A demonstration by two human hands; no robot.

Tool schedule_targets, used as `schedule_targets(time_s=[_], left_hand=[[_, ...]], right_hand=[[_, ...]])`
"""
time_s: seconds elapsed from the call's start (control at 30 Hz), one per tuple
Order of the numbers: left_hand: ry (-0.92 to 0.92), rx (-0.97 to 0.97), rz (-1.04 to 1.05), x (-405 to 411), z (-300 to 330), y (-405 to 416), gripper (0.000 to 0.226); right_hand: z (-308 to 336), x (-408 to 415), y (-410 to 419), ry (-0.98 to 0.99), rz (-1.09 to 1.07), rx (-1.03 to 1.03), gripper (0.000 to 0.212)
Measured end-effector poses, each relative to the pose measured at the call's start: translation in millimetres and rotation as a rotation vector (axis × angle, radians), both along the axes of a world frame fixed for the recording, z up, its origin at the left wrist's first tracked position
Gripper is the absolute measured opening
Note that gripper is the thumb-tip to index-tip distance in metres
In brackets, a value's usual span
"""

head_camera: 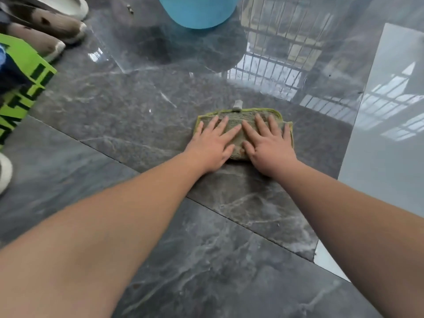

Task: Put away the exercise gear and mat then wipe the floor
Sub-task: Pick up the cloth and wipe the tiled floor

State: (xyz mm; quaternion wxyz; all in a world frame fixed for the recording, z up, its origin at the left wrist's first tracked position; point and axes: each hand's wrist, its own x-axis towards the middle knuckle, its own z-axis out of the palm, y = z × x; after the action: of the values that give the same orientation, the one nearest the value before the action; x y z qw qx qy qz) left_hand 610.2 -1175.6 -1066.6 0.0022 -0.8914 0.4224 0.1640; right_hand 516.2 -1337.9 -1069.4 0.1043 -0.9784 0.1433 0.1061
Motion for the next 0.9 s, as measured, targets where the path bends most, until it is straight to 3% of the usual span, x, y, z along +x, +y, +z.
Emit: schedule_targets(time_s=[0.37,0.67,0.9], left_hand=[[0.019,0.087,0.097,-67,-6,-2,0.06],[0.041,0.066,0.034,-162,-4,9,0.062],[0.052,0.107,-0.111,-214,-1,27,0.063]], right_hand=[[-4,-68,5,0.036,0.041,-0.023,0.058],[-3,-170,17,0.067,-0.001,-0.04,0.06],[3,-242,58,0.11,-0.156,0.016,0.061]])
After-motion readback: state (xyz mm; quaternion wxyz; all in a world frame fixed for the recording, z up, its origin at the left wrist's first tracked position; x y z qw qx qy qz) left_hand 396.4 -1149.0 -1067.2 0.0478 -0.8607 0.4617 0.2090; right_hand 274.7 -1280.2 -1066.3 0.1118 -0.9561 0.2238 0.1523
